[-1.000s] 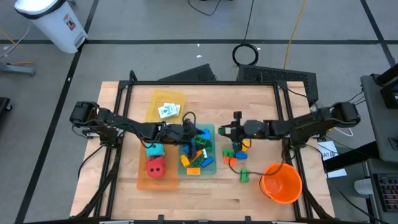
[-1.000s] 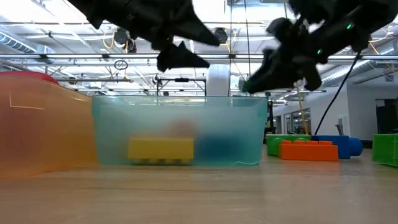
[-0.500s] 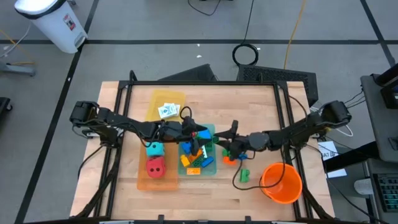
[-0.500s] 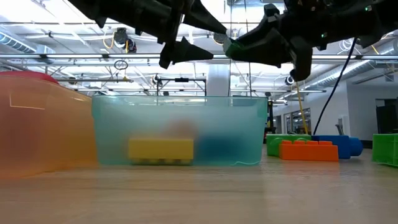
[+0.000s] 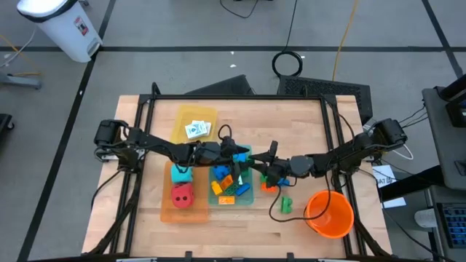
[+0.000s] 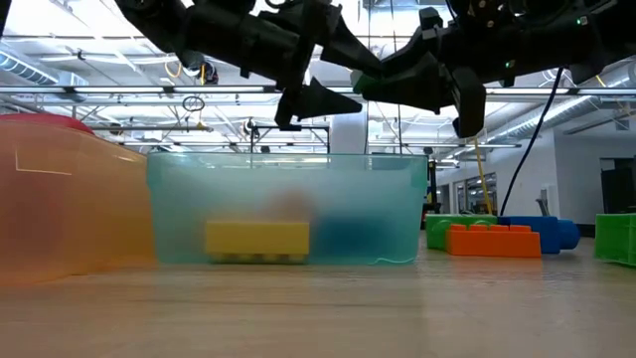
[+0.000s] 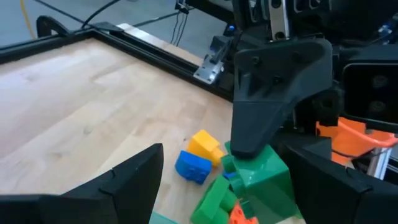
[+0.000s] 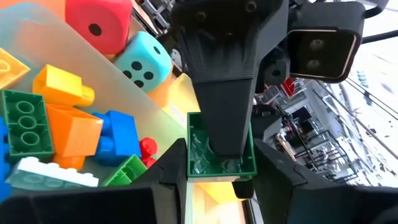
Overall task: Pick & Place Toys
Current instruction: Put the green game piece into the green bin, then put the yellow game piece into the green bin
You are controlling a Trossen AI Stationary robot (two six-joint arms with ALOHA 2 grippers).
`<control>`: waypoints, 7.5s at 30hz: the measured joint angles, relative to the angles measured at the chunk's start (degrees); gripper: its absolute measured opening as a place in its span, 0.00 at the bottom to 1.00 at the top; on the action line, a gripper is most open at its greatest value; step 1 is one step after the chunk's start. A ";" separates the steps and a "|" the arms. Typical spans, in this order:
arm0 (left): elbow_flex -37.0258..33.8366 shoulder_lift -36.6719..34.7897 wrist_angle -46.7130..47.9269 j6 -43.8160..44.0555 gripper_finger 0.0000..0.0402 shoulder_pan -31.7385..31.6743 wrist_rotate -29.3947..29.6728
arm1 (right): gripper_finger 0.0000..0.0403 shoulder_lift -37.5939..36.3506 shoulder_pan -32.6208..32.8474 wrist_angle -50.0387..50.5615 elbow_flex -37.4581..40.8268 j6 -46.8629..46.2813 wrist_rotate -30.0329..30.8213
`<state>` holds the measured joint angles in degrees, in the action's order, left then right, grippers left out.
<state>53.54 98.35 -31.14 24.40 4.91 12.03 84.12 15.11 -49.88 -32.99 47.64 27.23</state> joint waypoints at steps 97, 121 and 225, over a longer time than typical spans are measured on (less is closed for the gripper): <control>-5.44 -11.93 20.06 -14.10 0.70 -5.77 -18.95 | 0.54 -24.46 -3.68 77.45 -4.42 -67.62 -4.97; -5.44 -11.91 19.40 -13.27 0.71 -5.76 -18.95 | 0.59 -15.65 -5.42 72.75 0.61 -51.24 -15.06; -4.50 -0.92 -8.30 -24.58 0.28 -0.89 -5.69 | 0.35 -9.24 -13.11 18.16 1.53 -37.25 -25.80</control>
<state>49.04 97.42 -39.44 -0.17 4.03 6.35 74.88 2.00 -31.72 -31.46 10.39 1.43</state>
